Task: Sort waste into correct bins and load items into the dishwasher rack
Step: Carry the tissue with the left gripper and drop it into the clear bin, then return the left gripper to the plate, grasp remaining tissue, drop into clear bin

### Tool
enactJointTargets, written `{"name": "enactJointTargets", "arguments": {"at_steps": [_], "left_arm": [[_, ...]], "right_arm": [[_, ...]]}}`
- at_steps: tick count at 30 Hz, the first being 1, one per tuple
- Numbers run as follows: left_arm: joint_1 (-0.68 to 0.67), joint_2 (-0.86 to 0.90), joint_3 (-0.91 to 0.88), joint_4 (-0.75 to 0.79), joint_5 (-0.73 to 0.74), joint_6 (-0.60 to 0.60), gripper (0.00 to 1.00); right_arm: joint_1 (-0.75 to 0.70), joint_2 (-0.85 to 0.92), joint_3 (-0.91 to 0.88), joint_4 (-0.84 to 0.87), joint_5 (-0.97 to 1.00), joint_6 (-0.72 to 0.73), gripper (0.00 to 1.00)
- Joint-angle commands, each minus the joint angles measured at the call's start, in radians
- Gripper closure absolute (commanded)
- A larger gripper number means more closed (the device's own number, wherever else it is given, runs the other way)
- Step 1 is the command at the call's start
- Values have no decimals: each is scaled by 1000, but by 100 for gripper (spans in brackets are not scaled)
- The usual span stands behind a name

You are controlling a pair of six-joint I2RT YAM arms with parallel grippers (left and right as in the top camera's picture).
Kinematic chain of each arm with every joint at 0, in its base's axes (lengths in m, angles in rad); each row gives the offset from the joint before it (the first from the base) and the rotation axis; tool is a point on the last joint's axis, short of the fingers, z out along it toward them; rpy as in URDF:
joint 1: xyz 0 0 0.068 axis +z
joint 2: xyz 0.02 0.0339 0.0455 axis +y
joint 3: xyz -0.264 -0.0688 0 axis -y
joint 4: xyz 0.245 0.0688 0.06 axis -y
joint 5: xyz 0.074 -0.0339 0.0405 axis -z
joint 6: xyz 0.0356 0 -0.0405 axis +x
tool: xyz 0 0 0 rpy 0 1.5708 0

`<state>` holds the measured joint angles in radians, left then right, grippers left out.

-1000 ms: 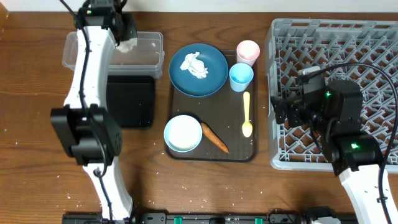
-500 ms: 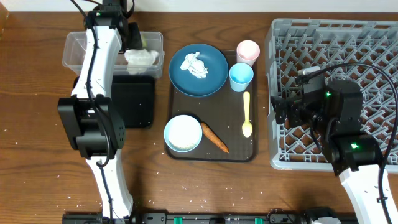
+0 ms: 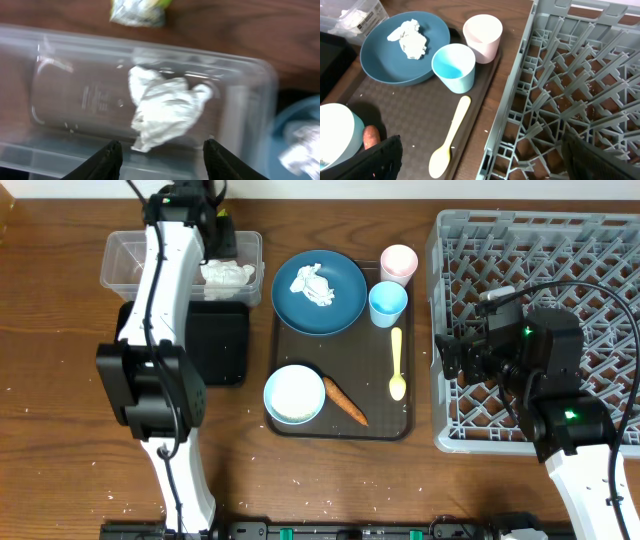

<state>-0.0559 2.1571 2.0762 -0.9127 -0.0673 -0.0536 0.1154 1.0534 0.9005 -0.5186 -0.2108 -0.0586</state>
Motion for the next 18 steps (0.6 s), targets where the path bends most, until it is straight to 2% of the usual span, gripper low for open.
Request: {"name": "enactJointTargets", "arguments": {"at_steps": [1,8,18], "left_arm": [[-56,-81,5,0,-11,107,45],[-171,-68,-1,-39,147,218,44],[-274,88,-45,33,146,263,37]], "right_arm": [[10,-2,21,2,-11,13,1],[10,-2,21,2,-11,13,1],[10,-2,21,-2,-11,13,1]]}}
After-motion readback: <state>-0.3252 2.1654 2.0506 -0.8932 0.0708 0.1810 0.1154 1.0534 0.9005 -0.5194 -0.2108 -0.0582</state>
